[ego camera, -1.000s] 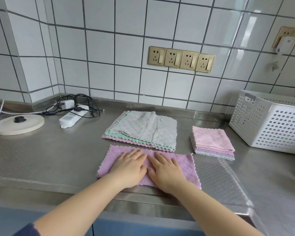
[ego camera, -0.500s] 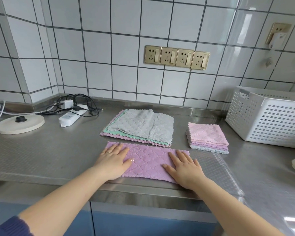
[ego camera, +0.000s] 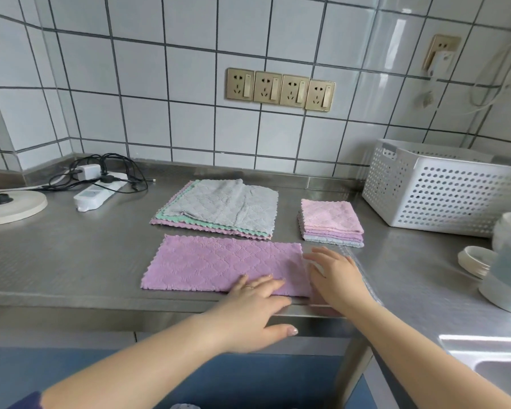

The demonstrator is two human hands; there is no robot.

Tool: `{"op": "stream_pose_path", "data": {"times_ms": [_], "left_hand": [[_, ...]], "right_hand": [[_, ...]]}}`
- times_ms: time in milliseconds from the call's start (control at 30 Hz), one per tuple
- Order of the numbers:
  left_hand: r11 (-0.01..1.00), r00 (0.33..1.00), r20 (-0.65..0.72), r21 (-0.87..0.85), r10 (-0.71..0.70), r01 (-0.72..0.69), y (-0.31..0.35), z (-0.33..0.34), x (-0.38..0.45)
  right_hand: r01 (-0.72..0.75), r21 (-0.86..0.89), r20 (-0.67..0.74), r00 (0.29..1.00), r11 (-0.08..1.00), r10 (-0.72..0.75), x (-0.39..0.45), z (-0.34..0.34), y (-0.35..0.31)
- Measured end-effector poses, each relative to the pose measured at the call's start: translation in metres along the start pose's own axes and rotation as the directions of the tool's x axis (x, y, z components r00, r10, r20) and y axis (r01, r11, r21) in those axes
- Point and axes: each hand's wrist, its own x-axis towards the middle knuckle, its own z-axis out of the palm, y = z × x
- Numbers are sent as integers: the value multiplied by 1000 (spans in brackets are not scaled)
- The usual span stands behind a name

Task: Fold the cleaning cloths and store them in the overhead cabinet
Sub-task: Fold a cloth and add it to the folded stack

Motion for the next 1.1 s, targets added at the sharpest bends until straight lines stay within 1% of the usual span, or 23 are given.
{"op": "stream_pose_path", "data": {"times_ms": [100, 167, 233, 333, 400, 433, 467, 533, 600, 667, 733, 800, 900, 1033, 1100], "left_hand": [[999, 1000, -17, 24, -22, 22, 10, 2, 8], [998, 998, 7, 28, -59, 58, 18, 2, 13], [993, 995, 17, 69, -97, 96, 26, 4, 17], [982, 990, -32, 129, -135, 138, 31, 8, 24], [979, 983, -114, 127, -145, 159, 29, 9, 26], [982, 974, -178, 102, -141, 161, 27, 8, 25], [987, 961, -237, 35, -144, 156, 25, 8, 23], [972, 927, -341, -221, -158, 85, 22, 7, 14], [882, 867, -443, -472, -229, -8, 21, 6, 1], [749, 789, -496, -659, -362, -71, 20, 5, -11], [600, 733, -483, -789, -479, -128, 16, 1, -20], [456, 712, -424, -875, -559, -164, 9, -2, -26], [309, 692, -344, -934, -634, -181, -4, -3, -33], [189, 660, -266, -964, -703, -187, -22, -1, -45], [104, 643, -201, -977, -739, -186, -34, 2, -53]], "right_hand": [[-50, 2, -15, 999, 999, 50, 0, -6, 8], [-87, 32, -30, 996, 996, 88, 0, -7, 10], [-100, 69, -54, 993, 993, 104, -3, -6, 11], [-115, 93, -46, 992, 989, 119, -7, -1, 12], [-110, 117, -40, 993, 987, 116, -9, -1, 12], [-111, 135, -34, 993, 985, 117, -9, -1, 12], [-122, 163, -21, 992, 979, 127, -9, -2, 12], [-166, 268, 1, 985, 949, 172, -10, -5, 9], [-183, 465, -3, 978, 866, 208, -10, -7, 3], [-174, 667, -15, 969, 724, 247, -6, -6, -5], [-188, 782, 35, 965, 594, 259, -2, -4, -15], [-194, 827, 69, 967, 528, 247, 3, 2, -27], [-193, 838, 99, 974, 510, 206, 11, 9, -48], [-156, 796, 79, 985, 585, 155, 24, 20, -70], [-148, 774, 89, 988, 615, 125, 32, 28, -79]]}}
